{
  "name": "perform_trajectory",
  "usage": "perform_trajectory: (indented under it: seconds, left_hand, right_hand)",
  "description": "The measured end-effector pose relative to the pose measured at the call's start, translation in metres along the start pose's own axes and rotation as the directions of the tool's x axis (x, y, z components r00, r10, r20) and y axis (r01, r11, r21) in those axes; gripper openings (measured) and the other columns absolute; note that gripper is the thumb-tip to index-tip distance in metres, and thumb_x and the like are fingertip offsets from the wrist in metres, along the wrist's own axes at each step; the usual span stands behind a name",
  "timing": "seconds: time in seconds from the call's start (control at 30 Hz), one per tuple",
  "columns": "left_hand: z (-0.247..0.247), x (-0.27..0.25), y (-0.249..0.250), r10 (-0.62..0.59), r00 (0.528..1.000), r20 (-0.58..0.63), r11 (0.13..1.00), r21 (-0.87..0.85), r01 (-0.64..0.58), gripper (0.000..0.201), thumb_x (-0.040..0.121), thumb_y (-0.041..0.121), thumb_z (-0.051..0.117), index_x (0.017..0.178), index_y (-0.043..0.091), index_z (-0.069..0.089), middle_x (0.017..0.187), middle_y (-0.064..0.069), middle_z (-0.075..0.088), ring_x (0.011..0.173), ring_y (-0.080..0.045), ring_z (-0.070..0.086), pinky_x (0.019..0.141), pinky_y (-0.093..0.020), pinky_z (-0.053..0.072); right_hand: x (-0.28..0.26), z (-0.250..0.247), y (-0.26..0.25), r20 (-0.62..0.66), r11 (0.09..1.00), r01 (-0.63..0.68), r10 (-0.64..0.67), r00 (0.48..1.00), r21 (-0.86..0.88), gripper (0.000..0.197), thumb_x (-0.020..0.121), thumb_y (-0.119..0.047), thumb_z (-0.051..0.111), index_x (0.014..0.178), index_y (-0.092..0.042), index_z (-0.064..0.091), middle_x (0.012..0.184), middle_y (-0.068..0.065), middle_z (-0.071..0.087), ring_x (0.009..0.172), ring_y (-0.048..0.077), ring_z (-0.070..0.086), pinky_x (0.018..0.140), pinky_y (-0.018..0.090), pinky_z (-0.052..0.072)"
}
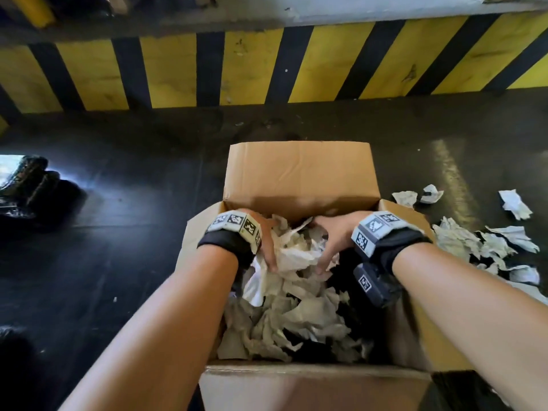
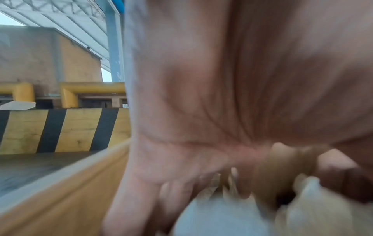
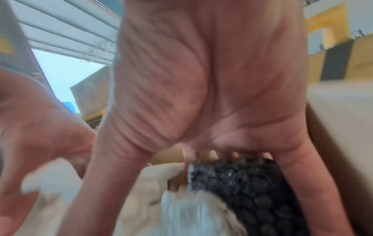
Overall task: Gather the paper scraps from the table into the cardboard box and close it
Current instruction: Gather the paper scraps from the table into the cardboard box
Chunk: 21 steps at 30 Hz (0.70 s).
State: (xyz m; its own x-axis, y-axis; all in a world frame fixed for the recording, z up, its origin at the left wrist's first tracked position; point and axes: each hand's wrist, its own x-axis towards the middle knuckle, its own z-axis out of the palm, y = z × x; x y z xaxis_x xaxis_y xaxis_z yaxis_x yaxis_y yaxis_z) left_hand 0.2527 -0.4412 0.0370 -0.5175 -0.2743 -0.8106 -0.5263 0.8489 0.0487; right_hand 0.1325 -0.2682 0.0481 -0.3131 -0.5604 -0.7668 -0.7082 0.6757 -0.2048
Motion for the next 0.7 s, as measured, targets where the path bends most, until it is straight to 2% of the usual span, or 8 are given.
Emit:
perform_trajectory:
  seconds: [0.07, 0.17, 0.23, 0.3, 0.43, 0.53, 0.6, 0.7]
  left_hand:
    - [-0.014, -0.022, 0.005, 0.02, 1.0, -0.003, 0.999, -0.03, -0.02, 0.144, 0.026, 0.072, 0.091, 0.153, 0.04, 0.033, 0.156, 0.005, 0.042, 0.137, -0.028, 0.048, 0.107, -0.047, 0.047]
    - [0.0, -0.029, 0.012, 0.04, 0.983, -0.177, 0.999, 0.009, -0.039, 0.12, 0.053, 0.07, 0.074, 0.155, 0.046, 0.015, 0.165, 0.0, 0.025, 0.147, -0.034, 0.033, 0.113, -0.05, 0.038]
    - [0.022, -0.021, 0.008, 0.05, 0.966, -0.254, 0.998, 0.035, -0.042, 0.102, 0.06, 0.065, 0.068, 0.145, 0.056, 0.013, 0.163, 0.0, 0.027, 0.143, -0.036, 0.036, 0.11, -0.049, 0.041]
    - [0.044, -0.004, 0.0, 0.034, 0.968, -0.25, 0.999, 0.031, -0.027, 0.098, 0.067, 0.061, 0.069, 0.143, 0.059, 0.008, 0.165, 0.001, 0.021, 0.146, -0.035, 0.032, 0.113, -0.05, 0.038]
    - [0.069, 0.015, -0.008, -0.047, 0.983, -0.176, 0.997, -0.06, 0.037, 0.11, 0.068, 0.073, 0.067, 0.144, 0.063, -0.012, 0.167, -0.011, -0.013, 0.148, -0.048, 0.019, 0.113, -0.06, 0.034]
    - [0.073, 0.025, -0.007, -0.099, 0.979, -0.181, 0.991, -0.102, 0.081, 0.118, 0.056, 0.083, 0.065, 0.135, 0.068, -0.022, 0.164, -0.013, -0.026, 0.151, -0.05, 0.006, 0.113, -0.065, 0.03]
    - [0.076, 0.051, -0.011, -0.13, 0.977, -0.167, 0.986, -0.128, 0.109, 0.122, 0.049, 0.084, 0.068, 0.13, 0.074, -0.022, 0.166, -0.013, -0.019, 0.149, -0.052, 0.009, 0.109, -0.07, 0.032]
    - [0.09, 0.167, -0.045, -0.022, 0.992, -0.121, 0.972, -0.234, -0.006, 0.113, 0.039, 0.083, 0.078, 0.123, 0.088, 0.001, 0.163, -0.003, 0.03, 0.135, -0.046, 0.045, 0.093, -0.072, 0.042]
  right_hand:
    - [-0.014, -0.011, -0.01, -0.011, 1.0, -0.02, 0.02, 1.0, 0.003, 0.142, 0.038, -0.072, 0.087, 0.153, -0.037, 0.012, 0.148, 0.002, 0.044, 0.125, 0.028, 0.052, 0.103, 0.045, 0.048]
    - [-0.01, 0.0, -0.026, -0.062, 0.999, 0.021, -0.018, 0.998, 0.039, 0.122, 0.06, -0.062, 0.081, 0.153, -0.043, 0.004, 0.15, 0.015, 0.036, 0.122, 0.034, 0.052, 0.101, 0.049, 0.049]
    - [0.007, 0.022, -0.032, -0.056, 0.999, 0.039, -0.04, 0.998, -0.022, 0.111, 0.066, -0.066, 0.073, 0.153, -0.048, 0.006, 0.16, 0.018, 0.02, 0.137, 0.042, 0.038, 0.107, 0.056, 0.042]
    - [0.022, 0.044, -0.027, -0.052, 0.998, 0.04, -0.042, 0.998, -0.044, 0.096, 0.073, -0.074, 0.059, 0.151, -0.053, 0.009, 0.166, 0.015, 0.002, 0.147, 0.047, 0.017, 0.112, 0.064, 0.03]
    - [0.038, 0.071, -0.011, -0.092, 1.0, -0.001, 0.001, 0.996, 0.002, 0.094, 0.084, -0.063, 0.063, 0.154, -0.051, 0.002, 0.164, 0.015, -0.022, 0.147, 0.053, 0.013, 0.117, 0.055, 0.029]
    - [0.044, 0.077, -0.005, -0.115, 0.999, -0.033, 0.036, 0.993, 0.028, 0.102, 0.081, -0.06, 0.069, 0.155, -0.047, 0.001, 0.165, 0.02, -0.011, 0.147, 0.054, 0.014, 0.116, 0.055, 0.03]
    - [0.035, 0.072, -0.005, -0.117, 0.998, -0.056, 0.059, 0.991, 0.027, 0.1, 0.08, -0.06, 0.07, 0.157, -0.037, 0.01, 0.162, 0.026, 0.006, 0.146, 0.05, 0.022, 0.113, 0.053, 0.034]
    - [0.009, 0.056, -0.003, -0.091, 0.997, 0.027, -0.021, 0.996, 0.067, 0.089, 0.086, -0.051, 0.07, 0.156, -0.031, 0.02, 0.156, 0.024, 0.025, 0.144, 0.047, 0.025, 0.112, 0.05, 0.036]
